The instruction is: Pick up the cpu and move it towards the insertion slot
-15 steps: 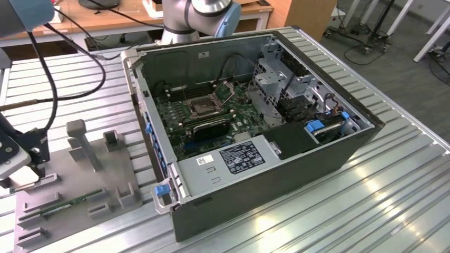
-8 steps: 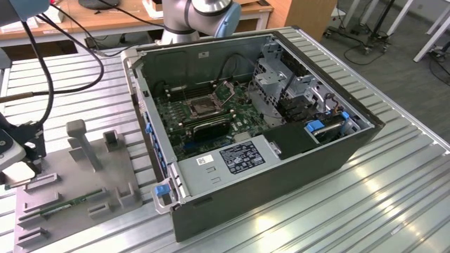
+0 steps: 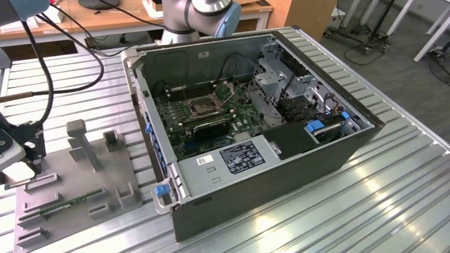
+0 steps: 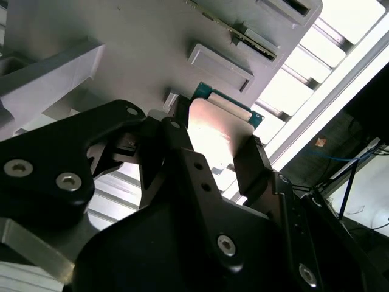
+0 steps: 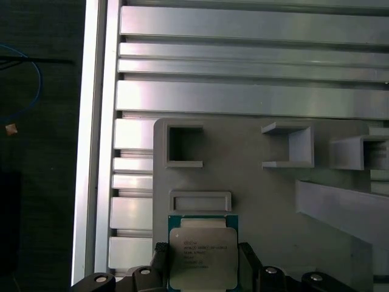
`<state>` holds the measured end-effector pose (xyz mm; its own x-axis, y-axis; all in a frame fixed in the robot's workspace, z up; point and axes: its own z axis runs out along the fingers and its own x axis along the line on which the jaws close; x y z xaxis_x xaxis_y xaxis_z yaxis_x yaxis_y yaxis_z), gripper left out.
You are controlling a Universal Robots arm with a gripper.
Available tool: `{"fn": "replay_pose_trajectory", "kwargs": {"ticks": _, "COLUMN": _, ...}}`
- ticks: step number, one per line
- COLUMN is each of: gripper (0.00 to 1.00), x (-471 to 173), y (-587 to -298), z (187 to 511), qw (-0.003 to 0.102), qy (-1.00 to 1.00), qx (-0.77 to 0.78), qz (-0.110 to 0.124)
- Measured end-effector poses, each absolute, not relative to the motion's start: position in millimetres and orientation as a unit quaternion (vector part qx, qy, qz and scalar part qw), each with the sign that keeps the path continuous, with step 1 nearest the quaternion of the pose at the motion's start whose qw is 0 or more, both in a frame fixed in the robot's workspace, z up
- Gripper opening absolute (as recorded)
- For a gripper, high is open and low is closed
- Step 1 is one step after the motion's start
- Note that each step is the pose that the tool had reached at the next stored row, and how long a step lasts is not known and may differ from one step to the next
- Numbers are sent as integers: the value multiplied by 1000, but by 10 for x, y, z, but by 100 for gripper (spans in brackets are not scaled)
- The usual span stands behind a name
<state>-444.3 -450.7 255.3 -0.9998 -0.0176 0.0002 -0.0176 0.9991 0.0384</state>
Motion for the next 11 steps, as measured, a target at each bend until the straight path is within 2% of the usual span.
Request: {"fn": "replay_pose_trajectory", "kwargs": {"ticks": 11, "gripper": 54, "x": -4443, "y": -4507, "z": 2636, "qw": 0, "qy": -1000, "qx": 9, "qz": -19}}
